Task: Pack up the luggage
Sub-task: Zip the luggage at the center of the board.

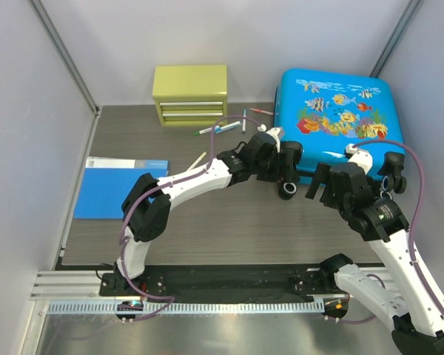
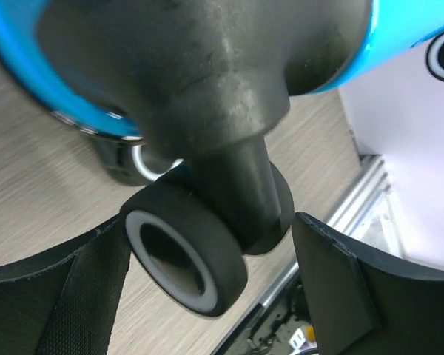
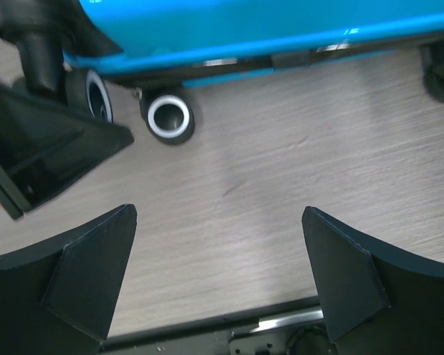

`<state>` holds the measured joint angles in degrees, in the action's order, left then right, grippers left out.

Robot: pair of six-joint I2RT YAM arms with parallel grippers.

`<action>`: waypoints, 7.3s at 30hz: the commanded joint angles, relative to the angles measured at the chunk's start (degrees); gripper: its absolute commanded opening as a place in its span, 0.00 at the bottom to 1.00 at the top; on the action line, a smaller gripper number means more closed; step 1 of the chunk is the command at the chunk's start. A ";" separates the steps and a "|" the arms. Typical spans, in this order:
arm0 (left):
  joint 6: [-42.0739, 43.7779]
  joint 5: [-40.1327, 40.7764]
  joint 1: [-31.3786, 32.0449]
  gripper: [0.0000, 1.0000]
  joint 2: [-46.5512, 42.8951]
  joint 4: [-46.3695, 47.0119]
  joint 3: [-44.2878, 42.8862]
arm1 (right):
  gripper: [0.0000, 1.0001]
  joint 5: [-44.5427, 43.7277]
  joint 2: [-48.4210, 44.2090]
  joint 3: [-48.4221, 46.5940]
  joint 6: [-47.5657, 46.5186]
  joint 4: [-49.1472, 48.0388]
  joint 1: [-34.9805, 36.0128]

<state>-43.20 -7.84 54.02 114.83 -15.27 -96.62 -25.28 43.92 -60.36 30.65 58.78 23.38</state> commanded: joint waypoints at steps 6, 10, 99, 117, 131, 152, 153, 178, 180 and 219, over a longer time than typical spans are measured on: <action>-7.77 -5.35 -0.58 0.85 0.31 13.77 -1.64 | 1.00 7.79 -2.00 5.77 -3.58 -4.38 -0.17; -10.23 -5.79 -0.76 0.83 0.57 17.37 -1.73 | 1.00 8.23 -1.73 6.83 -3.41 -4.47 -0.17; -9.01 8.01 4.25 0.72 5.14 -18.93 -20.45 | 1.00 -10.85 -1.56 11.40 6.26 -8.60 -0.44; -13.83 3.18 2.59 0.00 1.11 -4.26 -13.17 | 1.00 -3.04 -4.98 14.73 1.61 -13.86 -0.44; -32.65 -2.36 -2.34 0.00 -5.75 30.56 4.95 | 0.89 8.93 -9.04 26.60 -6.31 -33.90 -0.35; -36.17 -6.93 -6.73 0.00 -5.23 36.09 4.94 | 0.75 3.40 -3.51 41.81 -12.81 -73.62 2.55; -35.99 -6.67 -6.73 0.00 -5.23 36.01 4.95 | 0.74 2.61 -2.62 42.34 -13.25 -75.29 3.07; -38.27 -5.70 -6.73 0.00 -1.36 43.04 2.84 | 0.67 -10.23 37.54 47.26 -23.62 -138.30 10.99; -38.27 -5.96 -6.73 0.00 -0.92 44.18 2.75 | 0.66 -10.67 41.49 47.00 -25.99 -144.52 10.99; -36.16 -5.43 -3.66 0.00 0.22 53.58 7.50 | 0.58 -5.57 44.40 42.61 -29.08 -154.59 6.42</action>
<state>-77.82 -14.39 49.12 115.68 20.56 -85.69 -30.28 87.00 -14.74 0.75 -72.84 30.59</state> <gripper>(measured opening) 0.509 0.584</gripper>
